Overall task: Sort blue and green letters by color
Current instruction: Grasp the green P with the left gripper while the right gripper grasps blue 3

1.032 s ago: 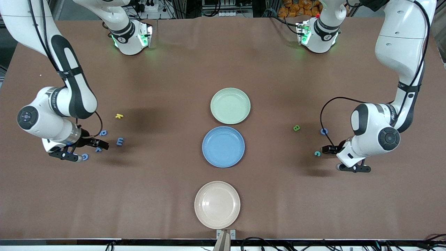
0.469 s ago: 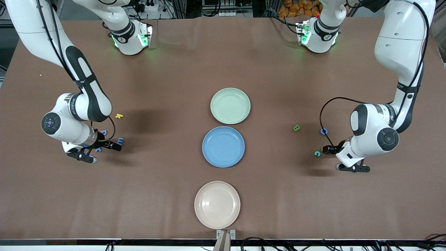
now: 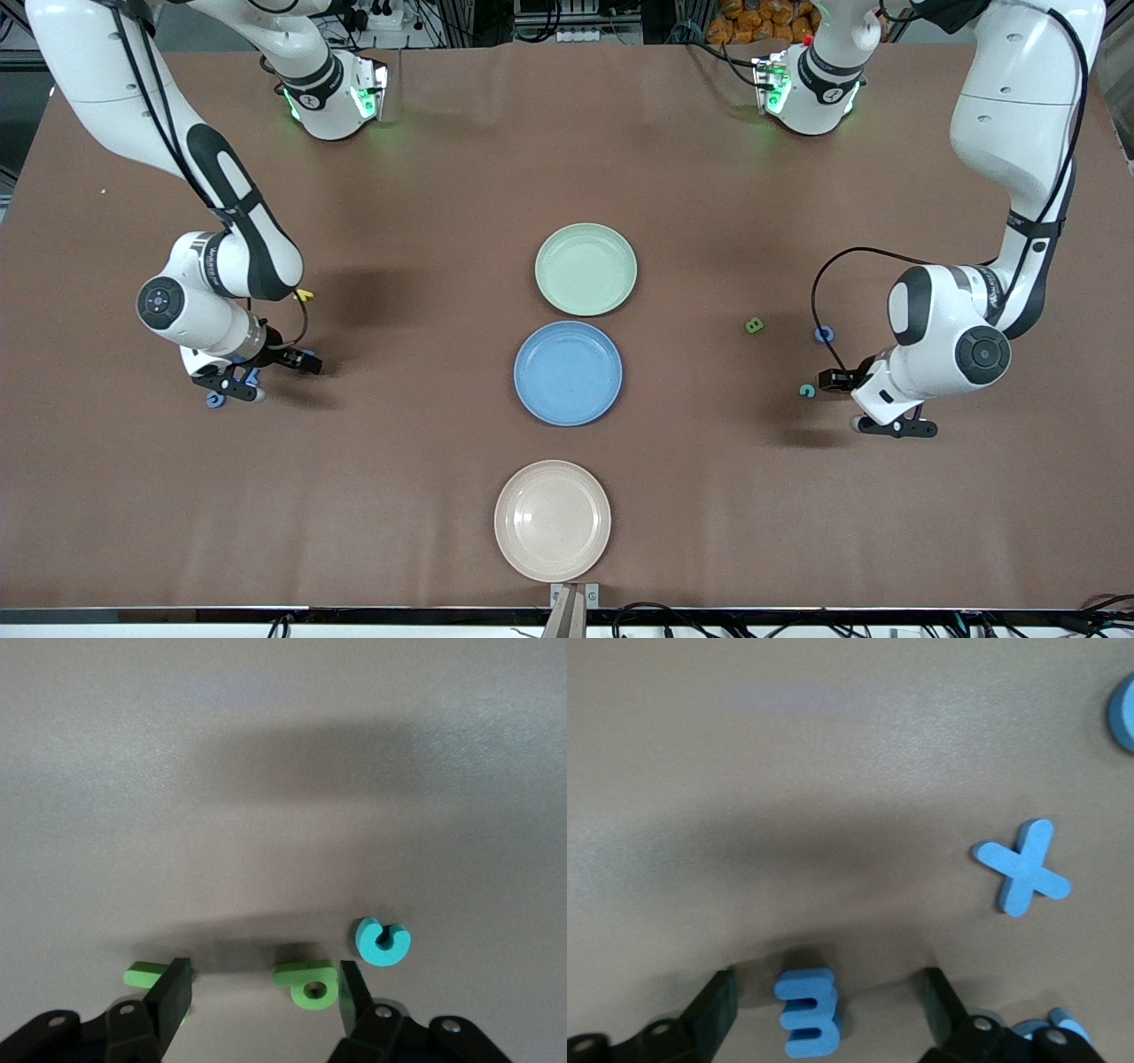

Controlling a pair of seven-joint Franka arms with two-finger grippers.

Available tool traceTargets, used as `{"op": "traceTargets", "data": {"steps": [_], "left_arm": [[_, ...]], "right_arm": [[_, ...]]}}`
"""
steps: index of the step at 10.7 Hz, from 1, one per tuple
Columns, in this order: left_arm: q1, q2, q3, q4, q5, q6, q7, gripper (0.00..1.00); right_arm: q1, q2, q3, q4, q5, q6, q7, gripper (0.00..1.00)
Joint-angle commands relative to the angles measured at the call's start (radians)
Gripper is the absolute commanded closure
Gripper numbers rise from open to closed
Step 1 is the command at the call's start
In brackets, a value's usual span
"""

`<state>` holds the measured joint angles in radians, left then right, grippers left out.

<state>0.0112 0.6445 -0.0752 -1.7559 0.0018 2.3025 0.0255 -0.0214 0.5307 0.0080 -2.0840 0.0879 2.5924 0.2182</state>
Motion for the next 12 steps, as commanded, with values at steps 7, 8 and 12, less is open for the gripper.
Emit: {"op": "traceTargets", "data": {"steps": [7,8,12], "left_arm": [[-0.014,0.018,0.002,0.006,0.029,0.011,-0.055,0.25],[-0.014,0.018,0.002,0.004,0.029,0.011,-0.055,0.25],[-0.014,0.02,0.002,0.004,0.029,0.011,-0.053,0.33]], "right_arm": [[-0.002,-0.021,0.021,-0.021,-0.024,0.008,0.082,0.92],[-0.002,-0.023,0.021,-0.015,-0.024,0.0,0.081,0.96],[-0.002,-0.04,0.021,0.083,-0.036,-0.098,0.092,0.96]]}}
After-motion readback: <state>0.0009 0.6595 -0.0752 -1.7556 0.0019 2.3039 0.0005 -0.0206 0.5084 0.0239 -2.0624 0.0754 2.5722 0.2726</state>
